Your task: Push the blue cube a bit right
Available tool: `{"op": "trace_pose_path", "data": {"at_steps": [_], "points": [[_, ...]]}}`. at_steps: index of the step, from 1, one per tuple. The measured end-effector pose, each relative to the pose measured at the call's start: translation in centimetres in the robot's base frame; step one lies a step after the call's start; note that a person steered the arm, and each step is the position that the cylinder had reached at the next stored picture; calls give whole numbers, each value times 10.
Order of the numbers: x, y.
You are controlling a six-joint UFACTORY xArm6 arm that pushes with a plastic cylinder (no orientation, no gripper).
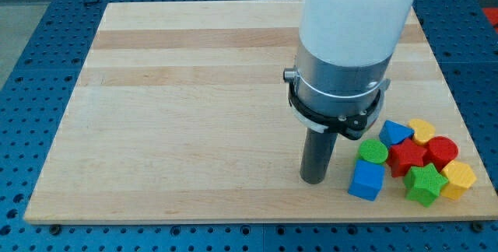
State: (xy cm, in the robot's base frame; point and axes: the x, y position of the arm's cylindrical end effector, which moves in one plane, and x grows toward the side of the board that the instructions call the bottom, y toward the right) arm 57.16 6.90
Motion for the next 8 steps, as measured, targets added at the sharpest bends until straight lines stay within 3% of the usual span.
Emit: {"op": "trace_pose_path", "data": {"at_steps": [4,8], "points": [[19,45],[38,49]]}}
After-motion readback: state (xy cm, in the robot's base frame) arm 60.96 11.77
